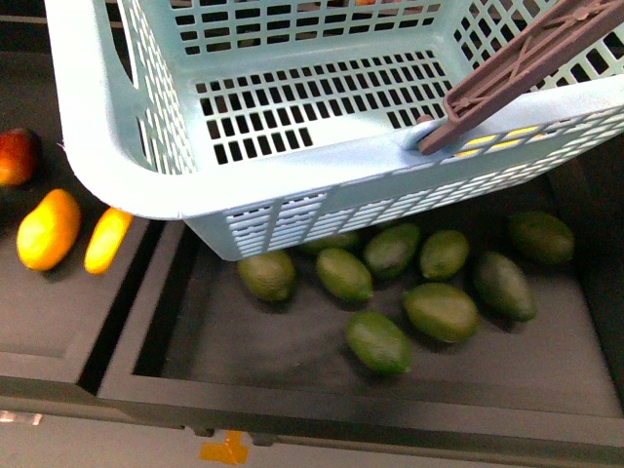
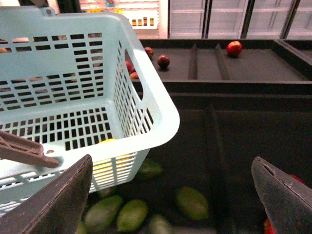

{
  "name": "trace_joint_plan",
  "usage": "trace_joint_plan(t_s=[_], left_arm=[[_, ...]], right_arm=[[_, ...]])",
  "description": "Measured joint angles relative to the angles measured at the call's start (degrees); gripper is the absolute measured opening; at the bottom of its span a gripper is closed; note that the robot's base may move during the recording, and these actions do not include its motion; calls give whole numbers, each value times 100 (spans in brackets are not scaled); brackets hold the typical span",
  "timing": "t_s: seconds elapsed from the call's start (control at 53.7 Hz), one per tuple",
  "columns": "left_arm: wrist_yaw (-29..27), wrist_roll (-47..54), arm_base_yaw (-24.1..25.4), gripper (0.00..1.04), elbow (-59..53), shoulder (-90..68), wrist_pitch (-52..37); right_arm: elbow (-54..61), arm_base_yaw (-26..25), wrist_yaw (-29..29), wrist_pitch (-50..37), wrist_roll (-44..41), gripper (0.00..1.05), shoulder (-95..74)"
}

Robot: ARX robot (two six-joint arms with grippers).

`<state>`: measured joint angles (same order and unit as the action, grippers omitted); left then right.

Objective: Pick lemon and mango into basket

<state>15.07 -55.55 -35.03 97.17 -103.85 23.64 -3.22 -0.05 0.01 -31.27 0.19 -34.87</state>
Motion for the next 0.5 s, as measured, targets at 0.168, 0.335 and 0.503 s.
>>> trace_joint_plan(t_s=[0.168,0.335,0.503], left_arm=[[11,-2,0,7,0,0,0],[2,2,0,7,0,0,0],[0,-2,2,7,0,0,0]], right_arm=[[0,0,0,0,0,96,0],[2,0,-2,0,0,96,-2],[4,2,4,2,0,96,-2]])
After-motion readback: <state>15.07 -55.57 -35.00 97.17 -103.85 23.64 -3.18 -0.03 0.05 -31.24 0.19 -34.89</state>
